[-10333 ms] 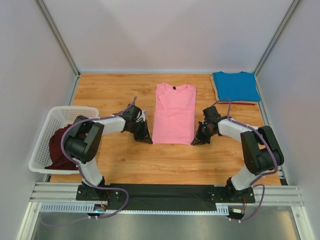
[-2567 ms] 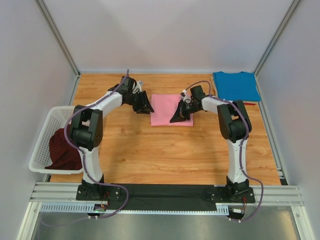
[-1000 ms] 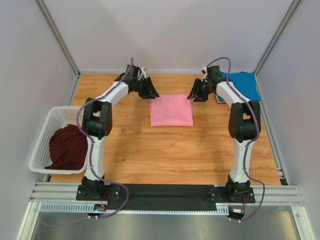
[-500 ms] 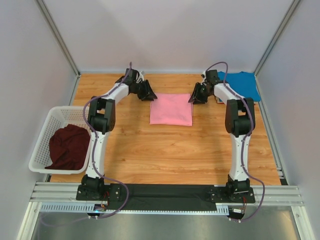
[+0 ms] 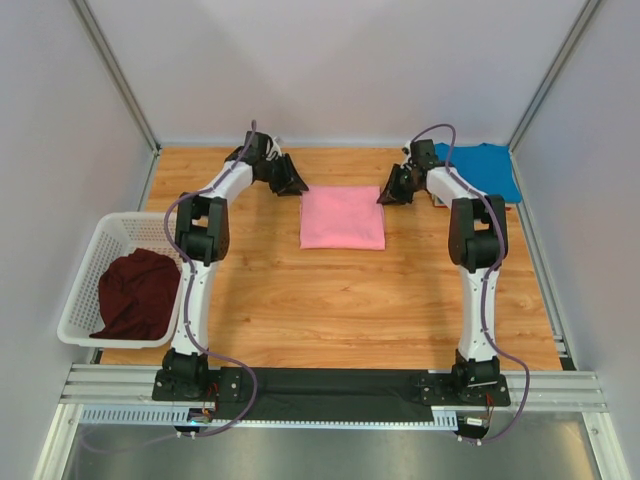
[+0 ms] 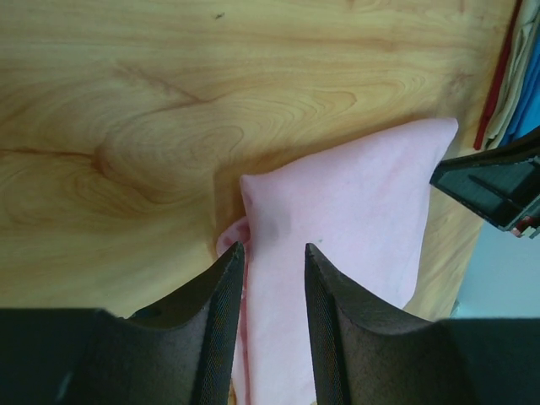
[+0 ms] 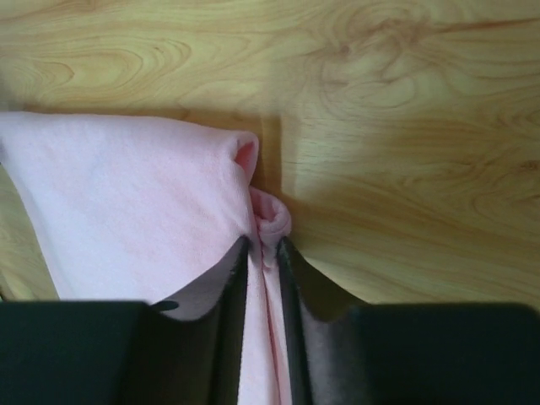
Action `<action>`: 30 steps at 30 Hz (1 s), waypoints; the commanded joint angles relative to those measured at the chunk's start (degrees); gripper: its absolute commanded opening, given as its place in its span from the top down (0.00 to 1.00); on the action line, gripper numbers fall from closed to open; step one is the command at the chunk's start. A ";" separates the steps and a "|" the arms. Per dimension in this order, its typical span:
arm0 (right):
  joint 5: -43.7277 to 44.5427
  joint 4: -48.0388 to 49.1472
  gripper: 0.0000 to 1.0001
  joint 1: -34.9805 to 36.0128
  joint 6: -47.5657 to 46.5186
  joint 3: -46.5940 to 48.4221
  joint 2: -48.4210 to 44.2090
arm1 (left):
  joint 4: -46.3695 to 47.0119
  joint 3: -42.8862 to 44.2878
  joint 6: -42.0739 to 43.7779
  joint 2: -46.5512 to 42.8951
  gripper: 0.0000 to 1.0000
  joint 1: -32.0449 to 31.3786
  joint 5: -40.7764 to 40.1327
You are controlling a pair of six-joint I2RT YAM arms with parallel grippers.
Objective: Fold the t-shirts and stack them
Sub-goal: Neatly place the folded tshirt to the corner
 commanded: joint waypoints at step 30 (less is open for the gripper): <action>-3.48 0.57 0.46 -0.06 -1.98 -40.12 -35.84 | 12.64 -62.00 2.06 -56.27 0.51 -3.41 0.12</action>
